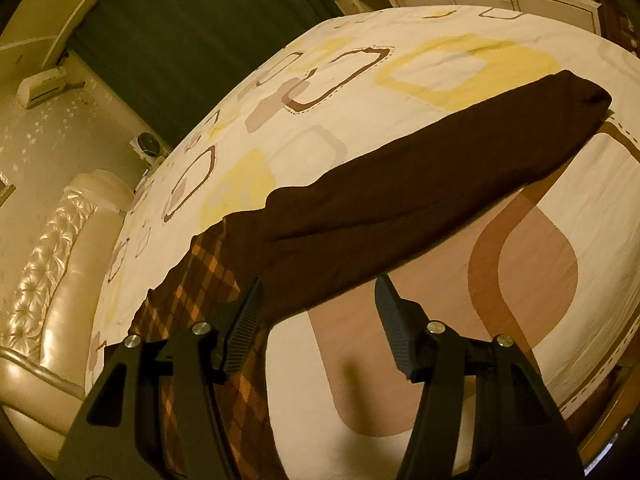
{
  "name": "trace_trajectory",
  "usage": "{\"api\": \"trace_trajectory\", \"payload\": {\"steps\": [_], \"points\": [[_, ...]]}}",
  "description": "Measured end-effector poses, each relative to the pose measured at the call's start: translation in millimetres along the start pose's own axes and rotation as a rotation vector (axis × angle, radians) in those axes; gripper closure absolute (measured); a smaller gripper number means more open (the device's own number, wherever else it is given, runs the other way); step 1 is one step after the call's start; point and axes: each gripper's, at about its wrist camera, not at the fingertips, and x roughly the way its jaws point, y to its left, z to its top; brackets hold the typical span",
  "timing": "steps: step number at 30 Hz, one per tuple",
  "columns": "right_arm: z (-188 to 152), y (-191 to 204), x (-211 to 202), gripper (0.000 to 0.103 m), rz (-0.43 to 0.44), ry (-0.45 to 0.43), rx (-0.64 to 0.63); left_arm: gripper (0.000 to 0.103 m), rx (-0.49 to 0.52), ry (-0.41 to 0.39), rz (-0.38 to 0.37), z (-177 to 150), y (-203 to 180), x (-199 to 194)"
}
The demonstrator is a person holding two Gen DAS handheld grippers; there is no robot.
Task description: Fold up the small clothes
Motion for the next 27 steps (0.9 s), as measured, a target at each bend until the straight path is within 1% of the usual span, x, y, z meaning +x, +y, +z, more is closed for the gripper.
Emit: {"api": "trace_trajectory", "payload": {"steps": [3, 6, 7, 8, 10, 11, 14, 17, 20, 23, 27], "points": [[-1.7, 0.9, 0.8, 0.045, -0.002, 0.004, -0.001, 0.095, -0.094, -0.050, -0.023, 25.0, 20.6, -22.7], [-3.9, 1.4, 2.2, 0.045, -0.009, 0.010, -0.004, 0.095, -0.232, -0.107, -0.021, 52.8, 56.2, -40.5], [-5.3, 1.6, 2.9, 0.045, -0.012, 0.013, -0.003, 0.095, -0.267, -0.123, -0.011, 59.4, 67.7, -44.5], [-7.0, 2.0, 3.2, 0.045, -0.014, 0.016, -0.005, 0.095, -0.312, -0.142, 0.015, 68.5, 85.0, -49.2], [-9.8, 2.7, 4.3, 0.045, -0.020, 0.021, -0.008, 0.095, -0.360, -0.151, 0.054, 78.3, 107.5, -50.3], [-11.3, 3.5, 4.8, 0.045, -0.023, 0.022, -0.009, 0.095, -0.387, -0.152, 0.091, 84.6, 122.9, -50.3], [-15.9, 5.9, 7.8, 0.045, -0.035, 0.029, -0.010, 0.095, -0.428, -0.141, 0.158, 90.2, 152.5, -45.1], [-21.1, 9.4, 12.8, 0.045, -0.046, 0.040, -0.013, 0.095, -0.481, -0.117, 0.186, 88.9, 180.2, -31.3], [-27.4, 14.7, 22.2, 0.045, -0.059, 0.063, -0.026, 0.095, -0.507, -0.082, 0.213, 84.3, 198.2, -14.3], [-32.5, 21.1, 30.1, 0.045, -0.066, 0.081, -0.040, 0.095, -0.541, -0.051, 0.214, 77.2, 209.2, 0.8], [-36.6, 26.1, 36.0, 0.045, -0.073, 0.093, -0.056, 0.095, -0.592, -0.003, 0.210, 59.2, 220.0, 22.2]]}}
